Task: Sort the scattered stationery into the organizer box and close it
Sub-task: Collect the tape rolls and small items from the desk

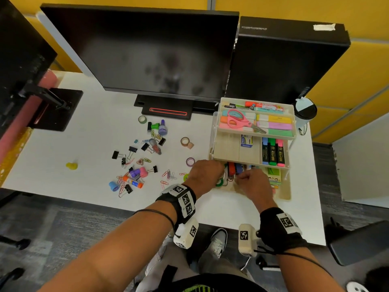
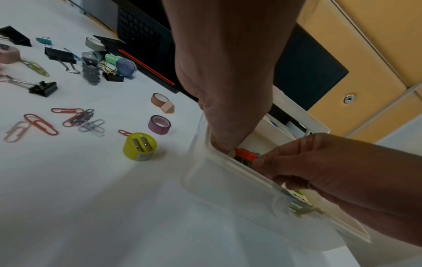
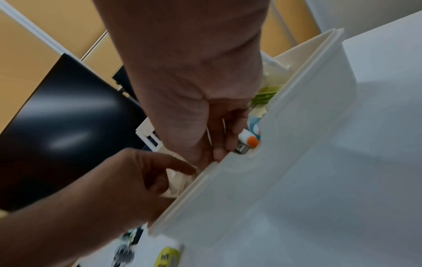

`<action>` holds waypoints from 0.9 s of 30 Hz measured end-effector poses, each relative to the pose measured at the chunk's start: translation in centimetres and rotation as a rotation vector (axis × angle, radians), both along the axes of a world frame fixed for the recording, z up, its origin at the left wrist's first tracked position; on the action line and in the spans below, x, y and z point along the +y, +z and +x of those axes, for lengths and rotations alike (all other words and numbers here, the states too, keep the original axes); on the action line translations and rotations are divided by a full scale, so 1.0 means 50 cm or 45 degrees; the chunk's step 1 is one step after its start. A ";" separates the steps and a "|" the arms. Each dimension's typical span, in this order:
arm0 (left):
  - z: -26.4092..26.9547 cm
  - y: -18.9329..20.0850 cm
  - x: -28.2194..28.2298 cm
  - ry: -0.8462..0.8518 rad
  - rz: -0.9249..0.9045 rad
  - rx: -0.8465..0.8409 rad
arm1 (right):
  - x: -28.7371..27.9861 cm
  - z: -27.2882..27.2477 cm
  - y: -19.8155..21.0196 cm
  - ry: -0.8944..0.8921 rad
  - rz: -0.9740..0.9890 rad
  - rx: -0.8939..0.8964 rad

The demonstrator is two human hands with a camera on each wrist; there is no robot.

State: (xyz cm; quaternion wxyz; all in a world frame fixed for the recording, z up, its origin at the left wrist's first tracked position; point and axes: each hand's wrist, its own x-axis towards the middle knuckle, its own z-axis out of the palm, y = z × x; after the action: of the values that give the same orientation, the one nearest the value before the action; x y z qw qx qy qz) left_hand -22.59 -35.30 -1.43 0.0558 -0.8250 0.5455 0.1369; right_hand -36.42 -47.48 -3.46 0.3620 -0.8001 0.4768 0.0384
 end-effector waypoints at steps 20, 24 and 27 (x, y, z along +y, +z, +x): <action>0.028 -0.033 0.032 -0.037 -0.216 0.159 | 0.111 0.046 -0.021 0.332 -0.033 -0.128; 0.033 -0.035 0.035 -0.014 -0.219 0.200 | 0.119 0.049 0.003 0.245 0.158 -0.281; 0.036 -0.036 0.034 0.018 -0.187 0.197 | 0.120 0.057 0.009 0.248 0.204 -0.358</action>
State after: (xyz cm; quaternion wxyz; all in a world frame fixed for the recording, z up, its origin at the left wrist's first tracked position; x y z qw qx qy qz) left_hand -20.82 -33.61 -3.23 -0.0480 -0.8177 0.5508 0.1600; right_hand -33.56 -41.47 -3.01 0.4820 -0.8086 0.3373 -0.0011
